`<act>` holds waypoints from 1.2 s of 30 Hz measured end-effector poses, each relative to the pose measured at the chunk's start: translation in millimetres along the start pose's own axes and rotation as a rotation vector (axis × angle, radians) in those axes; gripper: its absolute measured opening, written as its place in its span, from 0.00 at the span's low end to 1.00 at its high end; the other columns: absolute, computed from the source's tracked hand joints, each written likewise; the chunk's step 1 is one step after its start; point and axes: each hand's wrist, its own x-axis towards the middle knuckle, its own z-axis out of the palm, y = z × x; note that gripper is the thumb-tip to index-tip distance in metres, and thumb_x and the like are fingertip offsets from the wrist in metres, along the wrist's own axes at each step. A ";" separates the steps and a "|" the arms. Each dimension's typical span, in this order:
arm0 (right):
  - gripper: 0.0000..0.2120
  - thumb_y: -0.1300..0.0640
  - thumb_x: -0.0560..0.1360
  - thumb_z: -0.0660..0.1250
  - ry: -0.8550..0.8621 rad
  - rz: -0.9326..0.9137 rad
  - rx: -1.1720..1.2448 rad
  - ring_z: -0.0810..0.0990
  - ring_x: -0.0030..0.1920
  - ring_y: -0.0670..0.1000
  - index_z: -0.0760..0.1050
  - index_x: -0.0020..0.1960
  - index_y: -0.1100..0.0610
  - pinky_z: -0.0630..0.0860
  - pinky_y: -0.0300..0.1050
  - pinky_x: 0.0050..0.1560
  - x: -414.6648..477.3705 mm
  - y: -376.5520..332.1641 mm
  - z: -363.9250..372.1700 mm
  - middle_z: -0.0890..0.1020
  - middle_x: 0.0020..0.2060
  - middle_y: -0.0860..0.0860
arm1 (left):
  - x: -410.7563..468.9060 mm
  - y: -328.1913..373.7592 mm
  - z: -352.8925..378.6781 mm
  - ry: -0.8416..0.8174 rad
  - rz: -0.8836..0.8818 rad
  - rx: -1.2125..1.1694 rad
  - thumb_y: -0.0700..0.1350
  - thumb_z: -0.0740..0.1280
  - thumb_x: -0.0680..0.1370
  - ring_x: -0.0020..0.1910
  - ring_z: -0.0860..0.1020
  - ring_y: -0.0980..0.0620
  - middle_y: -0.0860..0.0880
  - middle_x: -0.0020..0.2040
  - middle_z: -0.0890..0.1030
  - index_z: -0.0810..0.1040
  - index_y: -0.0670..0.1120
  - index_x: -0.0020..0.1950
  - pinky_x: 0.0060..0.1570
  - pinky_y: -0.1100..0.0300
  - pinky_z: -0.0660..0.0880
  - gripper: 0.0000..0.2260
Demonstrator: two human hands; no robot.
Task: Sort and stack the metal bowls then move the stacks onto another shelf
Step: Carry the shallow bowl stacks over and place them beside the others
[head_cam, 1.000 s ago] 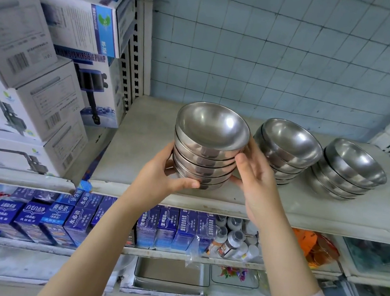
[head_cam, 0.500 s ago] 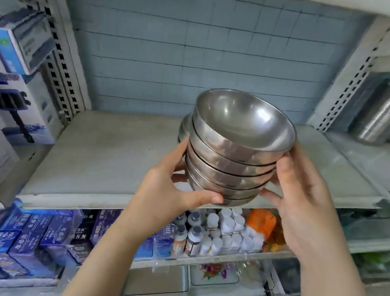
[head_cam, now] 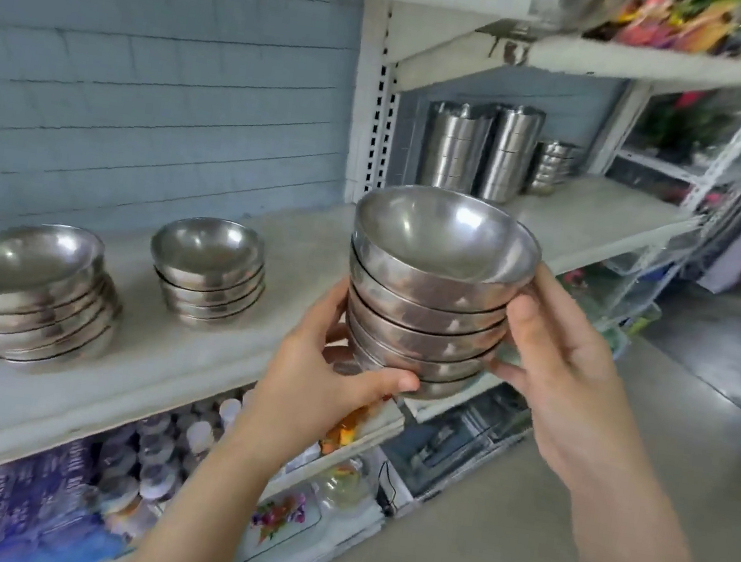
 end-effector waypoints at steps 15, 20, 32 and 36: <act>0.26 0.45 0.74 0.64 0.090 0.057 -0.115 0.77 0.66 0.43 0.70 0.72 0.41 0.79 0.49 0.61 160.8 73.5 -177.2 0.79 0.65 0.39 | 206.8 -41.5 161.7 -0.109 -0.012 -0.060 0.55 0.80 0.58 0.55 0.79 0.63 0.61 0.57 0.80 0.68 0.58 0.69 0.51 0.70 0.75 0.41; 0.30 0.41 0.74 0.63 0.160 0.054 -0.181 0.79 0.64 0.46 0.67 0.75 0.42 0.80 0.49 0.58 218.7 93.4 -240.4 0.79 0.66 0.42 | 289.7 -51.0 218.5 -0.194 0.007 -0.057 0.59 0.79 0.57 0.55 0.78 0.64 0.61 0.58 0.79 0.68 0.59 0.70 0.52 0.69 0.74 0.42; 0.54 0.35 0.61 0.79 0.075 0.160 -0.113 0.78 0.66 0.46 0.56 0.80 0.44 0.79 0.45 0.60 355.0 160.9 -420.2 0.73 0.72 0.44 | 440.1 -81.0 376.2 -0.166 -0.041 -0.091 0.56 0.79 0.58 0.56 0.78 0.64 0.60 0.59 0.80 0.68 0.57 0.71 0.50 0.72 0.73 0.43; 0.45 0.48 0.65 0.81 -0.093 0.154 -0.166 0.79 0.65 0.46 0.64 0.76 0.46 0.82 0.44 0.52 414.1 178.5 -490.7 0.75 0.70 0.41 | 489.4 -90.4 436.7 -0.068 -0.089 -0.084 0.57 0.79 0.56 0.57 0.78 0.61 0.58 0.59 0.80 0.67 0.55 0.71 0.56 0.63 0.74 0.45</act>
